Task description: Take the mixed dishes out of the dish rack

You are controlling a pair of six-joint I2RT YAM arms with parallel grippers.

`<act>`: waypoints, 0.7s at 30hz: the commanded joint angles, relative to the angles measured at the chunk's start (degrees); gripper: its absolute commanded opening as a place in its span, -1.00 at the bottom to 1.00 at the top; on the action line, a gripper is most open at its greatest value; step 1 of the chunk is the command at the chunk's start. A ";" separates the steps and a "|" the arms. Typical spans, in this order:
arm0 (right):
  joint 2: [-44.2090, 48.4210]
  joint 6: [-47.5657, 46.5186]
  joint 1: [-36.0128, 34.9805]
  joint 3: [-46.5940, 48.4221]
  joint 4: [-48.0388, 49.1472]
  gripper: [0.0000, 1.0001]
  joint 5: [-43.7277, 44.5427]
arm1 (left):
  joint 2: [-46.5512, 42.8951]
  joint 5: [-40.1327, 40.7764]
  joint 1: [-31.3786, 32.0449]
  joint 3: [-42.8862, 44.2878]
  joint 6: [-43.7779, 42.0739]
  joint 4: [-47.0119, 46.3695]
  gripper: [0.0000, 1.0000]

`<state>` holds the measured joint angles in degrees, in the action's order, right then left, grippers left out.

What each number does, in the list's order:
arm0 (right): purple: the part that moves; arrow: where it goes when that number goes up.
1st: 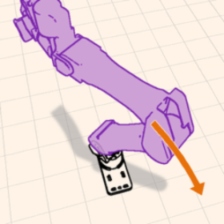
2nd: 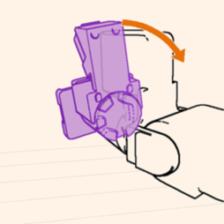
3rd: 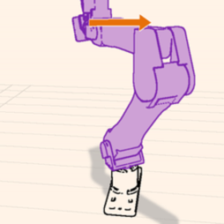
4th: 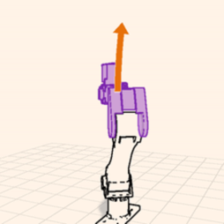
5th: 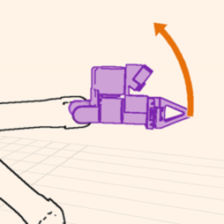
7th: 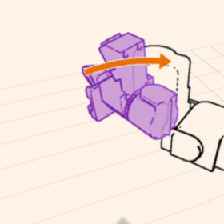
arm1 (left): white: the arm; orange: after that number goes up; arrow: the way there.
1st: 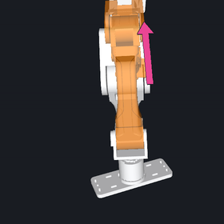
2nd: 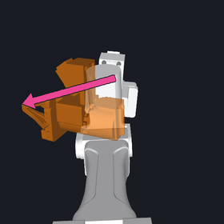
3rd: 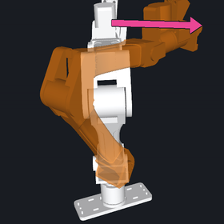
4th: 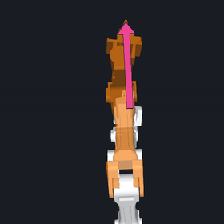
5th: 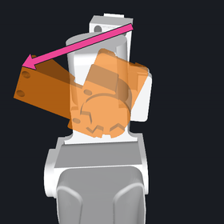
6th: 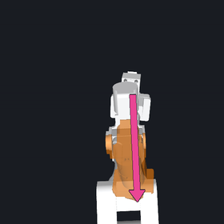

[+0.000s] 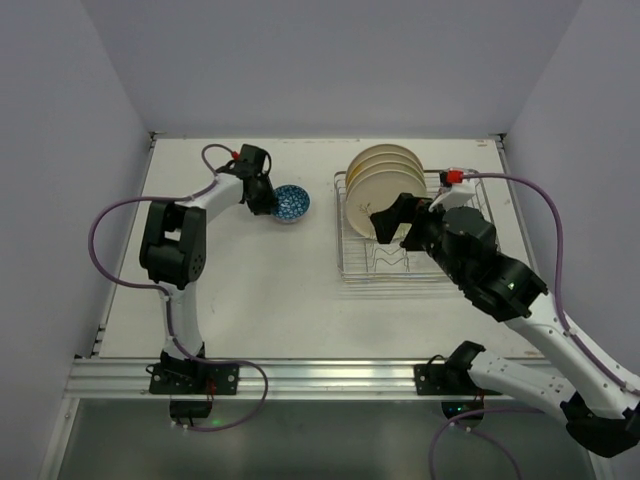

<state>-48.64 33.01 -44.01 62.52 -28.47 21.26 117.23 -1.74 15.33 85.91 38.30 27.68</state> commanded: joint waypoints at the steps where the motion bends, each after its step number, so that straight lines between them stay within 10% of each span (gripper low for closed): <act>1: -1.45 2.57 1.73 0.06 0.26 0.98 -1.57 | -2.71 0.59 -0.74 -0.21 0.72 -2.28 -0.31; 6: -4.52 5.83 6.91 1.19 0.34 0.98 -3.76 | -7.09 2.26 -0.74 -2.15 0.72 -2.11 0.35; 8: -6.89 7.76 9.28 1.90 0.26 0.98 -4.91 | -10.51 3.67 -0.74 -3.55 0.63 -1.93 0.95; 21: -17.27 39.47 13.51 8.13 -6.32 0.98 5.72 | -46.98 16.33 4.44 -15.06 -12.98 5.18 1.00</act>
<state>-64.64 58.76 -31.09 67.26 -31.24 19.68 75.68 9.78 18.22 73.08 30.50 29.23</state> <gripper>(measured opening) 0.989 0.996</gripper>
